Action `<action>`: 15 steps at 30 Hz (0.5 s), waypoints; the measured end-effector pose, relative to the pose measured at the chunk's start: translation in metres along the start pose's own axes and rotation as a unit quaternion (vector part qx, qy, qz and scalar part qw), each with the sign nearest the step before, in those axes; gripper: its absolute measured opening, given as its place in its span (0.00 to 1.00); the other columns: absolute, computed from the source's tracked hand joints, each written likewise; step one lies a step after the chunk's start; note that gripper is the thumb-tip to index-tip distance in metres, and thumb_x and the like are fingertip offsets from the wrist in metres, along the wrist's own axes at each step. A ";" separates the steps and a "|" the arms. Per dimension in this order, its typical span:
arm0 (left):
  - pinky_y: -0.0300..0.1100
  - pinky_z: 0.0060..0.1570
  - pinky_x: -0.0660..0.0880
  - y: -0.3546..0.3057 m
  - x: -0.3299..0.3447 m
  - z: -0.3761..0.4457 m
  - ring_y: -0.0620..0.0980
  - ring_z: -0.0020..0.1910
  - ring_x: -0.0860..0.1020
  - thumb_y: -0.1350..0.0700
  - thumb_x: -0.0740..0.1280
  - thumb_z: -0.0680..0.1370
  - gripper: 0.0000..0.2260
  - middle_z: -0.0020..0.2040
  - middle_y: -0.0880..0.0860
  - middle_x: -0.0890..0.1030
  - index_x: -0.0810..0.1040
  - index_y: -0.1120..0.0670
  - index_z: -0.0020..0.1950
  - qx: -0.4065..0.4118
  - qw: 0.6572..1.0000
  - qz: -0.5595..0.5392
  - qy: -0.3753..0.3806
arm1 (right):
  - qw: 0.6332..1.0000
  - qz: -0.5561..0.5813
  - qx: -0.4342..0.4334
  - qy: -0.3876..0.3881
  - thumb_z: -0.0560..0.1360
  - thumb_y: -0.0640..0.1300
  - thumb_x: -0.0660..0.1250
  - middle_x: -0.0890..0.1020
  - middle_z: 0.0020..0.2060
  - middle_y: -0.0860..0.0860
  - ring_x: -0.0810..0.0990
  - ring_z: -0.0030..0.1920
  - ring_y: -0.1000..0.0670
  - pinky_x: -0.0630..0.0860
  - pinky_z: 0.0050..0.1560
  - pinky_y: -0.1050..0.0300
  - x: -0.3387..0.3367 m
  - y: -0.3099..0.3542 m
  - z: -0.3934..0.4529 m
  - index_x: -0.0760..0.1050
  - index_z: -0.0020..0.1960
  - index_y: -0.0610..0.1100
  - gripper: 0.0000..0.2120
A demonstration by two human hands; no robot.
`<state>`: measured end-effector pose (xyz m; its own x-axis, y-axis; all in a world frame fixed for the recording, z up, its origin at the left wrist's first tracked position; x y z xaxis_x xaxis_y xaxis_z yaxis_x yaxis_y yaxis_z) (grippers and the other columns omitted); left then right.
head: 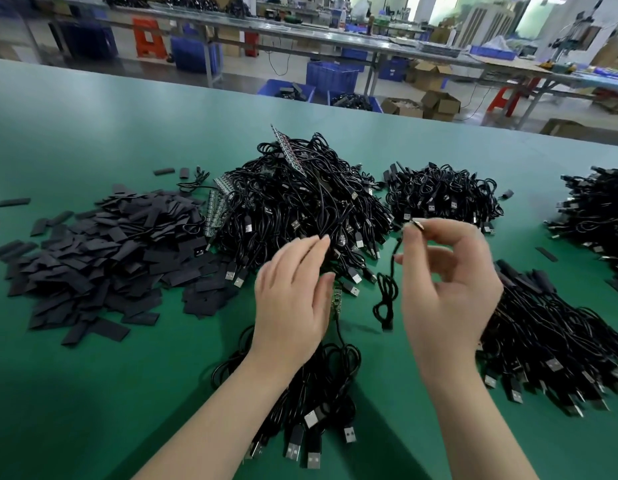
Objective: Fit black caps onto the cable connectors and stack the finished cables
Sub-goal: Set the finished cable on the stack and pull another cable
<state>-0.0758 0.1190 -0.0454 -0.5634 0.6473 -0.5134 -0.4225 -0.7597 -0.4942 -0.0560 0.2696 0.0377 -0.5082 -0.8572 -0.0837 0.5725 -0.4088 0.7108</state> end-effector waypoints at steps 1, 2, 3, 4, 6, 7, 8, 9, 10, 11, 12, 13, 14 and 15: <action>0.47 0.70 0.62 -0.002 -0.007 0.000 0.53 0.70 0.70 0.52 0.57 0.83 0.18 0.68 0.53 0.74 0.71 0.56 0.71 0.022 0.998 -0.014 -0.049 | 1.000 0.015 -0.005 0.016 0.78 0.42 0.68 0.80 0.40 0.57 0.83 0.36 0.49 0.75 0.32 0.61 0.007 0.008 0.000 0.74 0.47 0.58 0.10; 0.49 0.70 0.63 -0.003 -0.013 0.000 0.55 0.70 0.69 0.52 0.57 0.83 0.18 0.69 0.55 0.73 0.71 0.56 0.71 0.050 0.994 -0.020 -0.092 | 0.998 0.044 0.007 0.033 0.78 0.41 0.68 0.81 0.40 0.56 0.83 0.37 0.50 0.75 0.33 0.61 0.015 0.014 0.000 0.75 0.47 0.57 0.10; 0.50 0.70 0.63 -0.003 -0.018 0.000 0.56 0.71 0.68 0.52 0.57 0.83 0.18 0.69 0.56 0.72 0.70 0.56 0.71 0.078 0.989 -0.016 -0.126 | 0.994 0.088 0.032 0.050 0.78 0.40 0.68 0.81 0.40 0.55 0.84 0.37 0.50 0.76 0.35 0.61 0.022 0.017 0.000 0.75 0.47 0.54 0.09; 0.52 0.70 0.63 -0.005 -0.022 -0.001 0.57 0.71 0.67 0.50 0.58 0.83 0.18 0.69 0.57 0.70 0.69 0.56 0.71 0.103 0.983 -0.002 -0.151 | 0.985 0.144 0.067 0.061 0.79 0.40 0.68 0.82 0.40 0.54 0.85 0.37 0.50 0.77 0.37 0.61 0.028 0.018 -0.001 0.76 0.46 0.52 0.08; 0.52 0.68 0.64 -0.008 -0.027 -0.002 0.56 0.71 0.66 0.49 0.62 0.81 0.18 0.69 0.56 0.68 0.69 0.55 0.70 0.141 0.971 0.042 -0.188 | 0.949 0.264 0.158 0.067 0.79 0.40 0.67 0.82 0.38 0.53 0.86 0.39 0.49 0.79 0.40 0.62 0.039 0.014 -0.003 0.76 0.46 0.49 0.05; 0.50 0.67 0.64 -0.010 -0.027 -0.003 0.54 0.70 0.66 0.50 0.64 0.80 0.19 0.68 0.55 0.69 0.69 0.53 0.70 0.155 0.965 0.066 -0.201 | 0.926 0.307 0.209 0.061 0.79 0.40 0.67 0.82 0.37 0.54 0.86 0.39 0.48 0.79 0.40 0.62 0.043 0.008 -0.005 0.76 0.46 0.47 0.04; 0.48 0.65 0.64 -0.012 -0.026 -0.004 0.53 0.69 0.66 0.52 0.67 0.79 0.20 0.68 0.53 0.69 0.69 0.51 0.70 0.162 0.961 0.090 -0.206 | 0.910 0.322 0.256 0.055 0.79 0.39 0.67 0.82 0.36 0.54 0.86 0.39 0.49 0.79 0.39 0.63 0.045 0.000 -0.009 0.75 0.47 0.46 0.04; 0.47 0.63 0.64 -0.014 -0.024 -0.005 0.52 0.68 0.67 0.54 0.69 0.78 0.21 0.68 0.52 0.70 0.69 0.49 0.71 0.165 0.959 0.112 -0.200 | 0.903 0.307 0.296 0.057 0.79 0.39 0.67 0.82 0.34 0.55 0.86 0.38 0.51 0.79 0.38 0.63 0.046 -0.011 -0.014 0.75 0.47 0.46 0.04; 0.47 0.63 0.64 -0.015 -0.021 -0.005 0.51 0.68 0.69 0.56 0.70 0.78 0.22 0.68 0.50 0.71 0.69 0.49 0.71 0.164 0.962 0.128 -0.176 | 0.903 0.269 0.329 0.067 0.79 0.38 0.67 0.82 0.33 0.55 0.85 0.36 0.53 0.79 0.37 0.62 0.045 -0.022 -0.021 0.75 0.48 0.46 0.04; 0.47 0.62 0.64 -0.014 -0.017 -0.005 0.51 0.68 0.71 0.58 0.70 0.78 0.23 0.69 0.50 0.73 0.70 0.50 0.71 0.160 0.967 0.141 -0.138 | 0.906 0.215 0.355 0.084 0.79 0.38 0.68 0.83 0.32 0.55 0.84 0.36 0.53 0.80 0.38 0.59 0.042 -0.035 -0.029 0.75 0.49 0.46 0.05; 0.47 0.62 0.66 -0.013 -0.012 -0.005 0.52 0.66 0.73 0.58 0.70 0.77 0.22 0.69 0.51 0.74 0.71 0.51 0.71 0.151 0.974 0.144 -0.087 | 0.912 0.147 0.368 0.107 0.78 0.38 0.68 0.83 0.33 0.54 0.84 0.37 0.51 0.81 0.40 0.55 0.039 -0.047 -0.037 0.75 0.49 0.48 0.05; 0.48 0.61 0.69 -0.010 -0.007 -0.004 0.52 0.64 0.75 0.57 0.71 0.77 0.22 0.68 0.51 0.76 0.73 0.52 0.70 0.136 0.981 0.137 -0.029 | 0.917 0.074 0.369 0.128 0.77 0.40 0.69 0.84 0.35 0.53 0.84 0.38 0.51 0.80 0.42 0.52 0.033 -0.058 -0.043 0.75 0.49 0.49 0.06; 0.50 0.59 0.73 -0.006 -0.003 -0.003 0.53 0.61 0.77 0.56 0.73 0.75 0.22 0.66 0.52 0.77 0.76 0.54 0.69 0.114 0.987 0.113 0.027 | 0.921 0.009 0.361 0.144 0.76 0.42 0.70 0.85 0.36 0.52 0.83 0.37 0.54 0.78 0.42 0.51 0.028 -0.065 -0.047 0.76 0.48 0.51 0.05; 0.51 0.56 0.77 -0.003 0.001 -0.003 0.53 0.58 0.79 0.56 0.75 0.73 0.22 0.64 0.52 0.79 0.78 0.54 0.66 0.092 0.990 0.080 0.075 | 0.922 -0.039 0.351 0.159 0.75 0.43 0.71 0.85 0.36 0.53 0.81 0.35 0.57 0.75 0.41 0.53 0.023 -0.069 -0.048 0.76 0.46 0.52 0.06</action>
<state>-0.0730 0.1218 -0.0464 -0.5280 0.5088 -0.6800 -0.4660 -0.8429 -0.2689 -0.0763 0.2634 -0.0466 -0.2511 -0.9280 -0.2753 -0.0714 -0.2659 0.9614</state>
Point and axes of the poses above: each hand's wrist, its own z-axis towards the middle knuckle, its own x-axis out of the palm, y = z × x, the point moved 4 cm from there along z, towards the middle knuckle
